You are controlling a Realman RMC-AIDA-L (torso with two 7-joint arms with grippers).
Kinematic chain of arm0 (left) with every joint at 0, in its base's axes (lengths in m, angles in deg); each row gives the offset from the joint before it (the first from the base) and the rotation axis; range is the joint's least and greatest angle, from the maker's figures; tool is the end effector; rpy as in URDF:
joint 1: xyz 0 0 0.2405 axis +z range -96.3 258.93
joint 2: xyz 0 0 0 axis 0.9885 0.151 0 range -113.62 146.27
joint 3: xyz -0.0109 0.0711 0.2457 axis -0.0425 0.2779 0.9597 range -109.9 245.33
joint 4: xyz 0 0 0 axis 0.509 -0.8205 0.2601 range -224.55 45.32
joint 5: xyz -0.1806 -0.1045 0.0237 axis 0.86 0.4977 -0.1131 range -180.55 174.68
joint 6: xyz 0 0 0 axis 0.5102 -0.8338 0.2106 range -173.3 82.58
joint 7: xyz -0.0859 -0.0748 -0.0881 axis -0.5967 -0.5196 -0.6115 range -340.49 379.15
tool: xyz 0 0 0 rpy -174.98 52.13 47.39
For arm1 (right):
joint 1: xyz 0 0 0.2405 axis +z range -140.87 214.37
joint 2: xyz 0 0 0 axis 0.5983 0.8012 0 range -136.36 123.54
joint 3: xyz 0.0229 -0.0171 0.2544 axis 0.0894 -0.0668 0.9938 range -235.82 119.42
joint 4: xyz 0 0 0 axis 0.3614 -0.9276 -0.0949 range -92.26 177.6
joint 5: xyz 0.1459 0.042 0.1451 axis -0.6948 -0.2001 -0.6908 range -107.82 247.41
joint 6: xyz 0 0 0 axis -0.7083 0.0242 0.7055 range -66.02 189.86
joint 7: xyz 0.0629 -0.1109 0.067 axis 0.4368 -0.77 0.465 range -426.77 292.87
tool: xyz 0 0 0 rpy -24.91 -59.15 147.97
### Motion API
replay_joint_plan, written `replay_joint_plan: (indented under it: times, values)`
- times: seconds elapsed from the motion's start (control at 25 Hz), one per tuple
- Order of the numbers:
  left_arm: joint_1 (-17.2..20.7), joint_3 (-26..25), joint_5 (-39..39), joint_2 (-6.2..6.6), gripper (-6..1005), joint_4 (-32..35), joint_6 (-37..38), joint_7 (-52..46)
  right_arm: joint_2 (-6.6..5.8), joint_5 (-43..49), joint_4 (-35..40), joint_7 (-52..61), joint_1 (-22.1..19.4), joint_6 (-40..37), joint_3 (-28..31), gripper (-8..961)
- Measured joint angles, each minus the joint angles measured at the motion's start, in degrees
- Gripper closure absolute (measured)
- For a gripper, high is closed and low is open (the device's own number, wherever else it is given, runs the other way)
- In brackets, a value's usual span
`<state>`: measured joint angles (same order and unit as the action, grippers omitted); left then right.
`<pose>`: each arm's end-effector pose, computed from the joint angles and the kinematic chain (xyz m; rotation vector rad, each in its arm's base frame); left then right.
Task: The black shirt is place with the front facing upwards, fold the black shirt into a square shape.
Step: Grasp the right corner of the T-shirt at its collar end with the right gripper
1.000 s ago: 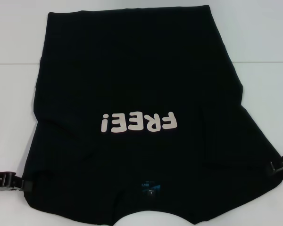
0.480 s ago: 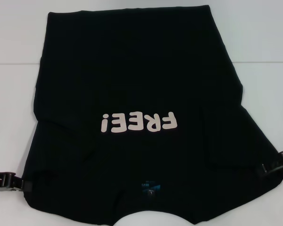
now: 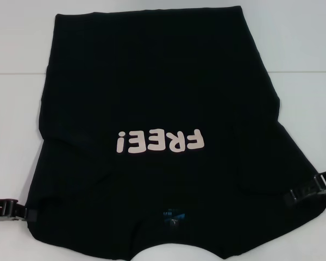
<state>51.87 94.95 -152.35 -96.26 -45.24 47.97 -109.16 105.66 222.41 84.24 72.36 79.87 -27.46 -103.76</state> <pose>-0.3519 0.3009 0.0659 -2.2374 -1.8332 -0.0997 0.2798 0.3692 0.0382 -2.3997 1.6366 -0.2969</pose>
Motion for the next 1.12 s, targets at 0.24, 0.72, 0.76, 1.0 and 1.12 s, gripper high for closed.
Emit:
replay_joint_plan:
  times: [0.24, 0.72, 0.76, 1.0, 1.12]
  values:
    - [0.00, 0.00, 0.00, 0.00, 1001, 0.00, 0.09, 0.00, -1.52, -0.03, 0.65, 0.46, -0.60, 0.34, 0.19, 86]
    - [-0.15, 0.00, 0.00, 0.06, 1000, 0.01, 0.10, -0.06, -2.32, 3.67, 0.71, 1.04, -1.14, 2.37, -0.10, 86]
    - [-0.16, 0.00, 0.00, 0.06, 1000, 0.00, 0.10, -0.08, -2.27, 3.86, 0.71, 1.02, -1.14, 2.55, -0.12, 86]
    - [-0.18, 0.00, 0.00, 0.09, 1000, 0.00, 0.10, -0.08, -2.04, 4.04, 0.31, 0.52, -1.00, 3.23, -0.31, 86]
    - [-0.16, 0.00, 0.00, 0.09, 1001, 0.00, 0.09, -0.06, -1.81, 4.09, 0.26, 0.40, -0.94, 3.63, -0.50, 86]
